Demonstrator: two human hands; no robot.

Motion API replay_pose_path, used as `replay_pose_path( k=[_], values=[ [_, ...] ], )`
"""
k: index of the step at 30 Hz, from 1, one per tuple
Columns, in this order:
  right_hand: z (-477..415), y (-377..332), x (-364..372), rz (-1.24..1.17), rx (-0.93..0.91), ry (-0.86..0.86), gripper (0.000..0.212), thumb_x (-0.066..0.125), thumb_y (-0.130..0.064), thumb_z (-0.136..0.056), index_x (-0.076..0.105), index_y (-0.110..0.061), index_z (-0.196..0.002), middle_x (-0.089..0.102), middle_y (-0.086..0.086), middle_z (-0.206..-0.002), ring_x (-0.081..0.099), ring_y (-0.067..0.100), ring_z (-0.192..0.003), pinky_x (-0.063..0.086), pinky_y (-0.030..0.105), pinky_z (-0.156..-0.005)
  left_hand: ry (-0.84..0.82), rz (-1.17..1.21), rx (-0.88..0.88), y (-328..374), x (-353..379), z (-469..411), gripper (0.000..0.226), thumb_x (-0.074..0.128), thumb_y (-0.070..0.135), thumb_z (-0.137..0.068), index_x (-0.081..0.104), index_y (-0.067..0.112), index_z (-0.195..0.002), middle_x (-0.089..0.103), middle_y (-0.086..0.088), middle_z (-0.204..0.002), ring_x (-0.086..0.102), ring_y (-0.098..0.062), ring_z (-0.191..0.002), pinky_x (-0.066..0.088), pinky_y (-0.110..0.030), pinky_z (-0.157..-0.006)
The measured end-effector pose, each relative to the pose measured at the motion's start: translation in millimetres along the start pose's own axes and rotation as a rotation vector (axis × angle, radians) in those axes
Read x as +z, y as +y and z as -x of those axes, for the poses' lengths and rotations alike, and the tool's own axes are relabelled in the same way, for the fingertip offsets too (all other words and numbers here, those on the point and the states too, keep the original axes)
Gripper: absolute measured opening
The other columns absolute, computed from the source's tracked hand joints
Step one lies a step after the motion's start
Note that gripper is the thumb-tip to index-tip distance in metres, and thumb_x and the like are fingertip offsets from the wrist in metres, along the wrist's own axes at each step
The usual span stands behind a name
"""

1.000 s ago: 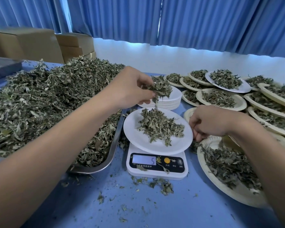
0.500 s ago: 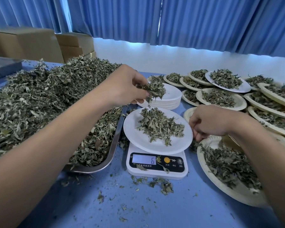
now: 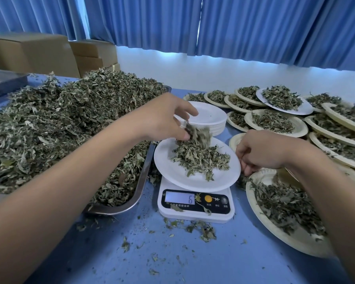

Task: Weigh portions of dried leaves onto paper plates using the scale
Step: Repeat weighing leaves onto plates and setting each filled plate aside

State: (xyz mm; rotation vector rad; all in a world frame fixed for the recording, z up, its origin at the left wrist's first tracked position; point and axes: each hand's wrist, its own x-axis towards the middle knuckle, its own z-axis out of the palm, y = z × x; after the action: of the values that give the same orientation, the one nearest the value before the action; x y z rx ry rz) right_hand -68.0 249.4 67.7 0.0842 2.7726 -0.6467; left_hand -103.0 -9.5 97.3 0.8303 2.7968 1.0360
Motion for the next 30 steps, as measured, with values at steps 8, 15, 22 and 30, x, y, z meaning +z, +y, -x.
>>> replay_pose_path(
  k=[8, 15, 22, 30],
  values=[
    [0.0, 0.5, -0.3, -0.001, 0.006, 0.007, 0.037, 0.042, 0.017, -0.088, 0.075, 0.003, -0.082, 0.076, 0.015, -0.073, 0.077, 0.027, -0.075, 0.060, 0.029, -0.065, -0.106, -0.228, -0.069, -11.0, -24.7, 1.1, 0.034, 0.072, 0.023, -0.092, 0.068, 0.030, -0.125, 0.068, 0.008, -0.117, 0.065, -0.011, -0.103, 0.051, -0.034, -0.095],
    [-1.1, 0.5, 0.7, 0.006, 0.008, 0.015, 0.037, 0.042, 0.017, -0.088, 0.074, 0.001, -0.077, 0.075, 0.014, -0.071, 0.077, 0.026, -0.073, 0.063, 0.033, -0.071, -0.381, -0.631, -0.337, -42.0, -39.6, 0.9, 0.069, 0.070, 0.040, -0.092, 0.041, 0.022, -0.152, 0.056, -0.001, -0.141, 0.062, -0.024, -0.112, 0.052, -0.040, -0.101],
    [-2.1, 1.8, 1.5, 0.008, 0.014, 0.017, 0.038, 0.041, 0.017, -0.086, 0.074, 0.001, -0.076, 0.075, 0.014, -0.069, 0.077, 0.026, -0.071, 0.064, 0.036, -0.073, -0.492, -0.597, -0.318, -56.3, -24.5, -7.1, 0.021, 0.083, 0.025, -0.079, 0.065, 0.022, -0.088, 0.065, -0.011, -0.083, 0.056, -0.029, -0.063, 0.053, -0.036, -0.060],
    [-0.7, 2.7, 1.0, -0.018, 0.002, 0.014, 0.037, 0.042, 0.017, -0.087, 0.075, 0.002, -0.080, 0.075, 0.015, -0.072, 0.077, 0.027, -0.072, 0.064, 0.034, -0.070, -0.475, -0.629, -0.232, -52.3, -27.5, -5.4, 0.021, 0.081, 0.029, -0.083, 0.061, 0.030, -0.075, 0.055, 0.010, -0.070, 0.054, -0.016, -0.065, 0.045, -0.029, -0.067]
  ],
)
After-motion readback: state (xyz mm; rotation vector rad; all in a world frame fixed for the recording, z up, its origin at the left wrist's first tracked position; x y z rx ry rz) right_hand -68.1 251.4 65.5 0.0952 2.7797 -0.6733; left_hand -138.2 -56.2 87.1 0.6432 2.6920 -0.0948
